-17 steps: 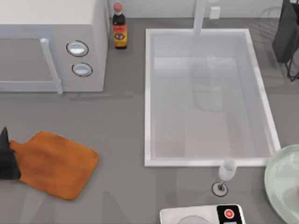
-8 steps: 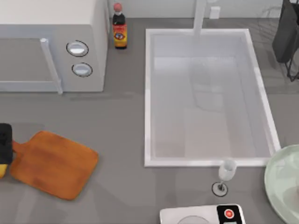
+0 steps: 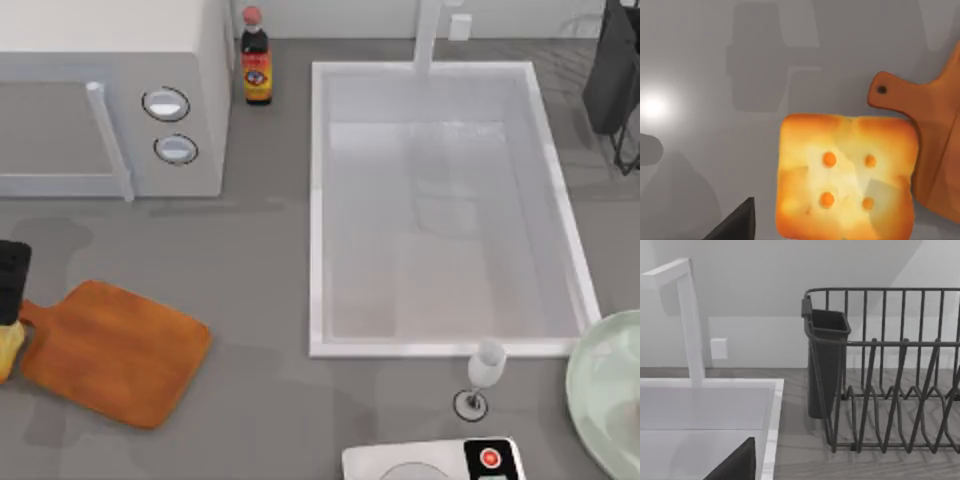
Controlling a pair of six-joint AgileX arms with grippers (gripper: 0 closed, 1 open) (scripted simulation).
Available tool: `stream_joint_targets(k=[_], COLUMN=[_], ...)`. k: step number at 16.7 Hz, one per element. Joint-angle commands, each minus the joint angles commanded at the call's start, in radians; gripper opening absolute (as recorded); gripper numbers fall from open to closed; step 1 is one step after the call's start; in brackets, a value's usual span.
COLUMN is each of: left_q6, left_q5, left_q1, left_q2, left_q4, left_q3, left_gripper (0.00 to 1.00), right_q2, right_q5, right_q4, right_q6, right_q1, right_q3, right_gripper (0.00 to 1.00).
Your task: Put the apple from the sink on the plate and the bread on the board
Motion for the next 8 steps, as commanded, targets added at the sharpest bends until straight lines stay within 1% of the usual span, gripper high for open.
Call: stream_joint_targets(k=[4,8], left_q6=[0.041,0.07], left_q5=[0.0,-0.001], left_q1=[0.021,0.035], left_q2=[0.217,0.368], left_q4=[-0.133,-0.225], left_q3=[0.142,0.243], left_gripper=[1.0,1.0], right_q2=[0.0,0.0], right_q5=[0.0,0.0], right_q4=[0.0,0.0], right_q6=[0.0,0.0], right_q1=[0.0,0.0], right_q3=[0.0,0.0], right_gripper=[1.0,1.0])
